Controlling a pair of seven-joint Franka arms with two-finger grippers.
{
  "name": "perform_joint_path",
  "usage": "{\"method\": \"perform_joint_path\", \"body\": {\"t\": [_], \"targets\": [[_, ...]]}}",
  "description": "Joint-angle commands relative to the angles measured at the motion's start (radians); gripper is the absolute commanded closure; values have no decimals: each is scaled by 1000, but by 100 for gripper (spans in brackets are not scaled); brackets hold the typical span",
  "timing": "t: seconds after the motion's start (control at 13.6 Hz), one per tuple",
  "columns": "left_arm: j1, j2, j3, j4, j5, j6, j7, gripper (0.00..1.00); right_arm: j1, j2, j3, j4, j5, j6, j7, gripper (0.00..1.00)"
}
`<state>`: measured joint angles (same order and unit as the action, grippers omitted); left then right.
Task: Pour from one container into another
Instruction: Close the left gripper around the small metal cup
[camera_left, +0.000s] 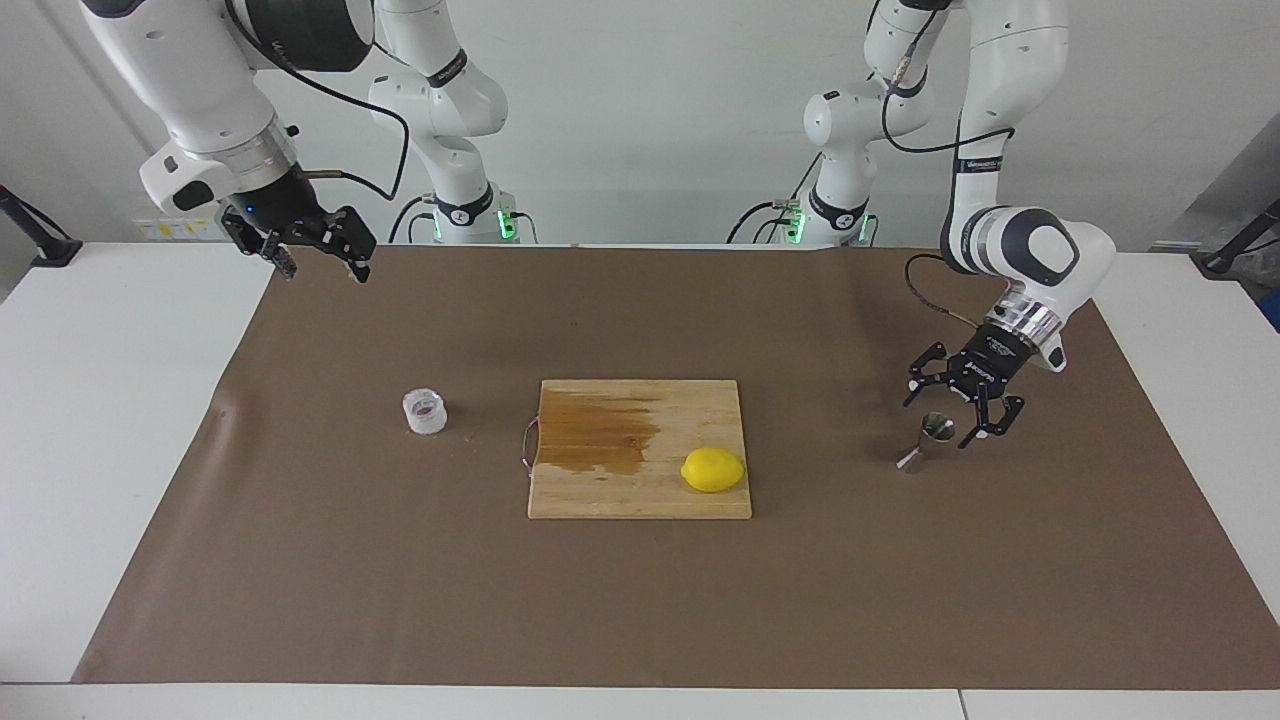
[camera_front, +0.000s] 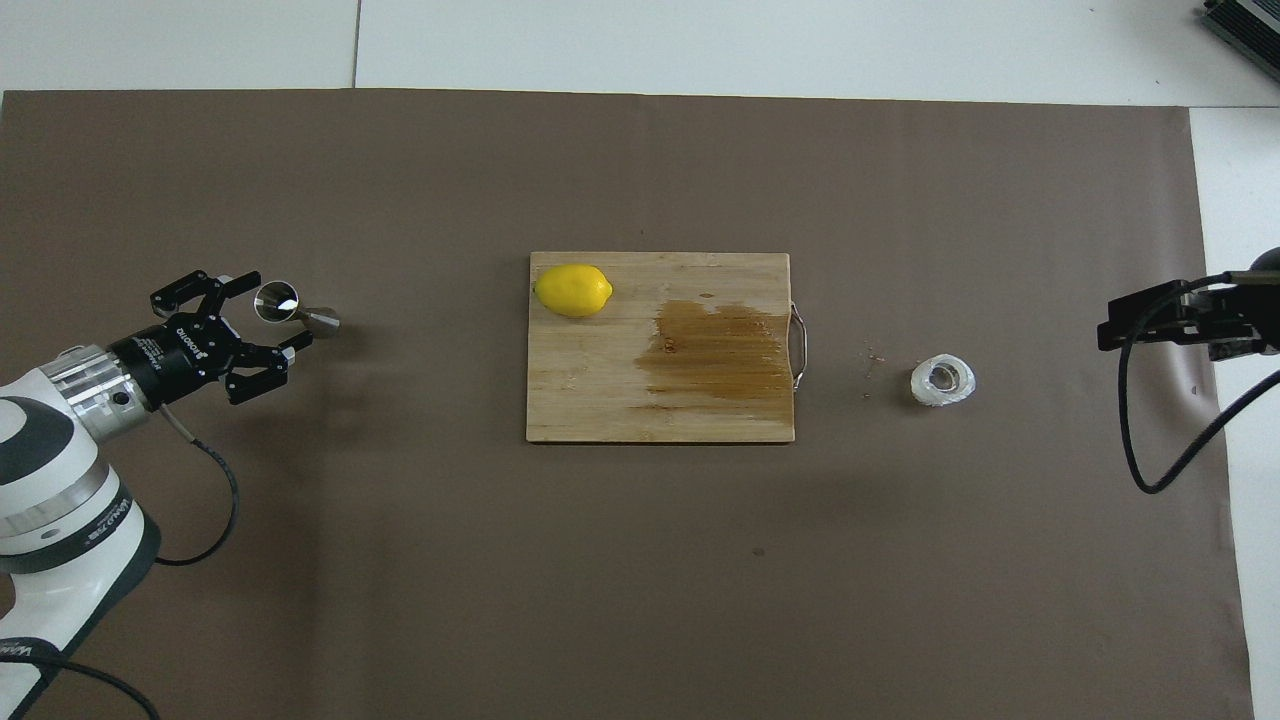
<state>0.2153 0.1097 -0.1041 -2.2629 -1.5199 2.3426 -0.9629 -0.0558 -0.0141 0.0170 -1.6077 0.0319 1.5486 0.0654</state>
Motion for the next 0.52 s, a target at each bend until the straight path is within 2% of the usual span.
{"method": "perform_joint_path", "body": {"t": [0.0,0.44], "targets": [[-25,25,7,25,-31,18,24,0,-9,-20,5,-21,22,-2,19,0],[-13,38,7,25,-31,17,47,0,-9,-20,5,-21,22,-2,19,0]]}}
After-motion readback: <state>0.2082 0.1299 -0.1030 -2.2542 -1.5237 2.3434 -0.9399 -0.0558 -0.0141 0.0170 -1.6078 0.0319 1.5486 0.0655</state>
